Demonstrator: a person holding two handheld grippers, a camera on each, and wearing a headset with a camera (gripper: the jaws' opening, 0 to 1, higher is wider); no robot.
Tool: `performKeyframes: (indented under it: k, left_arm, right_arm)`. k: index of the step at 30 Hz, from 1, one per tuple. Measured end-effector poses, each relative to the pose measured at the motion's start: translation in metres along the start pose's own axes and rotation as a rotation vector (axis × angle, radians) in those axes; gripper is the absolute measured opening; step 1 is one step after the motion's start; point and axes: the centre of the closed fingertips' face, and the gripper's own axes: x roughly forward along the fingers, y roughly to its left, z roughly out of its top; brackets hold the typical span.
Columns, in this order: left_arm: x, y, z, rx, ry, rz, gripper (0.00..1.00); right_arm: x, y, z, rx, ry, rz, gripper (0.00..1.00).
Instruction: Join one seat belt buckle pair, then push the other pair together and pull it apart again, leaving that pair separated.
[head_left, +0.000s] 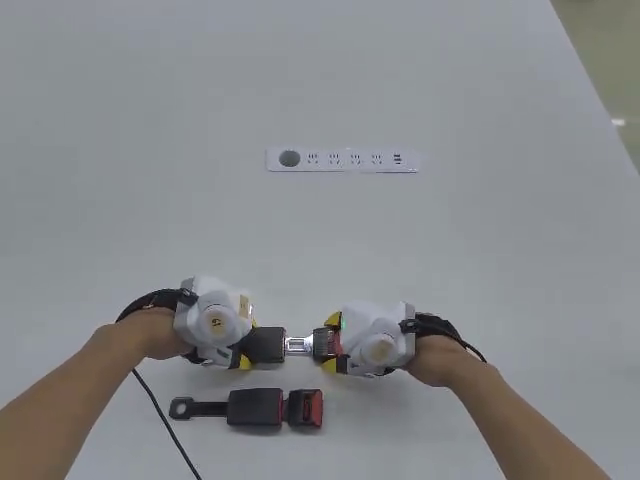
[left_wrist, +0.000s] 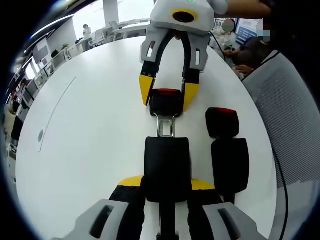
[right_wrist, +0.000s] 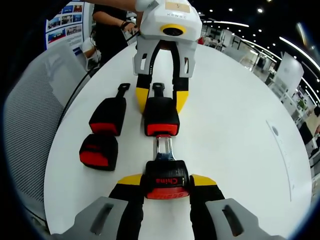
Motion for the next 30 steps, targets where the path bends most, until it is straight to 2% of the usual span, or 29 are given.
performKeyframes:
  k: [30]
  left_arm:
    - [0.001,0.002,-0.002,-0.002,-0.006,-0.003,0.33]
  right_arm:
    - [-0.033,0.000,-0.039,-0.013,0.051,0.017,0.32]
